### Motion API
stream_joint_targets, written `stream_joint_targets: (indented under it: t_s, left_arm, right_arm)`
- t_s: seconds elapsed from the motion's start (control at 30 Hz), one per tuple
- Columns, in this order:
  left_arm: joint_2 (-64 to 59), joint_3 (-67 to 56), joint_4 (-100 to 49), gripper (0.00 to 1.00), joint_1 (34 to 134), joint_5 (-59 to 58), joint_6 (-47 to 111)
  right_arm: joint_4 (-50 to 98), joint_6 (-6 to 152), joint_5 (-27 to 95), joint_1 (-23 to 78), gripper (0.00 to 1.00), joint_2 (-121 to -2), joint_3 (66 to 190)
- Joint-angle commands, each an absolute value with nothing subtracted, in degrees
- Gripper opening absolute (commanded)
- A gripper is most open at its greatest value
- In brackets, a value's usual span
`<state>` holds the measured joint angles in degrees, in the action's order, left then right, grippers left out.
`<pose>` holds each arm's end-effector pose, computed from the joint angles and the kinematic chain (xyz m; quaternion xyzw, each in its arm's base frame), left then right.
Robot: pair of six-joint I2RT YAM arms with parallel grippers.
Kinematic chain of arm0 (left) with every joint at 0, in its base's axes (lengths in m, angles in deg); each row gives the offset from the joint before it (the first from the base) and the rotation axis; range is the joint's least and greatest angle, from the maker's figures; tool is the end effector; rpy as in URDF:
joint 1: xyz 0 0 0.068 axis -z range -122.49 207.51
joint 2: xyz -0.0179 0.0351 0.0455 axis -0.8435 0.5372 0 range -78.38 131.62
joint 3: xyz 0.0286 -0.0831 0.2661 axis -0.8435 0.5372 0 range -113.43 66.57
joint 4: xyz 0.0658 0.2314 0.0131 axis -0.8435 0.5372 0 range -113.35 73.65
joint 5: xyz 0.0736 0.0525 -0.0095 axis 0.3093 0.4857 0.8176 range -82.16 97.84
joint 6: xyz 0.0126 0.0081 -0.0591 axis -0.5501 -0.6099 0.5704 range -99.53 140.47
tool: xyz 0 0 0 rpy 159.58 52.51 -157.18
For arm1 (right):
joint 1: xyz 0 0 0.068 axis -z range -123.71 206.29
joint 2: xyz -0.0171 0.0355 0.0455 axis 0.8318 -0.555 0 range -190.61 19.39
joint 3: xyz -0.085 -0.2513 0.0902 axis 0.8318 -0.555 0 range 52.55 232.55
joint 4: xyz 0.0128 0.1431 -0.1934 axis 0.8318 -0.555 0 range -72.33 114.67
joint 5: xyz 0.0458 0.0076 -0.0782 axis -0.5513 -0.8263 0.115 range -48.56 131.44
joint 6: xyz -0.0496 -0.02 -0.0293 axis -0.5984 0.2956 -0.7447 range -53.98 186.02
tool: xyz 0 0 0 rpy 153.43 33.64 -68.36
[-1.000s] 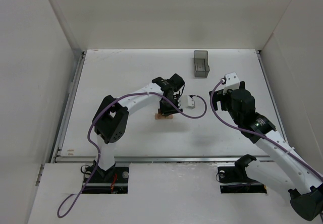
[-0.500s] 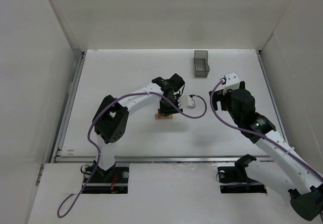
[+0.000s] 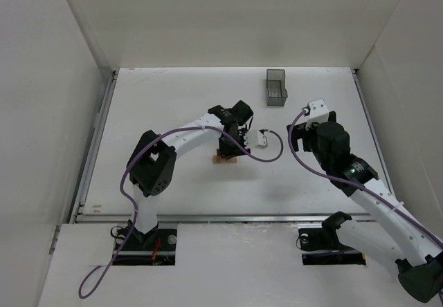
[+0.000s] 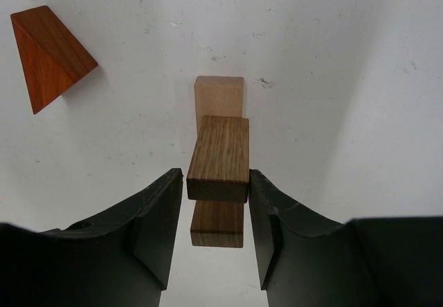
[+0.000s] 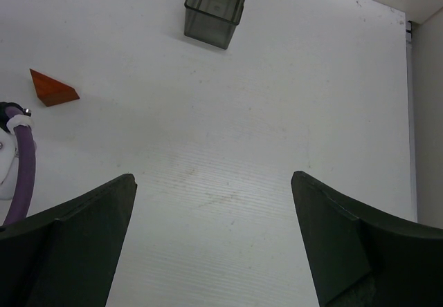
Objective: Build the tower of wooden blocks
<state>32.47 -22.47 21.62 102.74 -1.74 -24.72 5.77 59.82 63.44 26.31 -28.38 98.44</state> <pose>0.2713 -0.2842 0.2310 0.7046 0.6758 -0.0818 0.2006 0.1567 0.0707 0.3260 -0.1478 0.8016 -0.0387 0.5780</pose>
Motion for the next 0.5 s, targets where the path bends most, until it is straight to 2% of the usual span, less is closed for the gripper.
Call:
stream_joint_targets:
  t_s: [0.0,0.47]
  left_arm:
    - [31.9,-24.0,21.5,0.4,102.3,-1.6,-25.4]
    - [31.9,-24.0,21.5,0.4,102.3,-0.4,-24.9]
  right_arm:
    - [8.5,59.6,62.7,26.6,0.99,-28.2,97.7]
    - [8.5,59.6,62.7,26.6,0.99,-28.2,97.7]
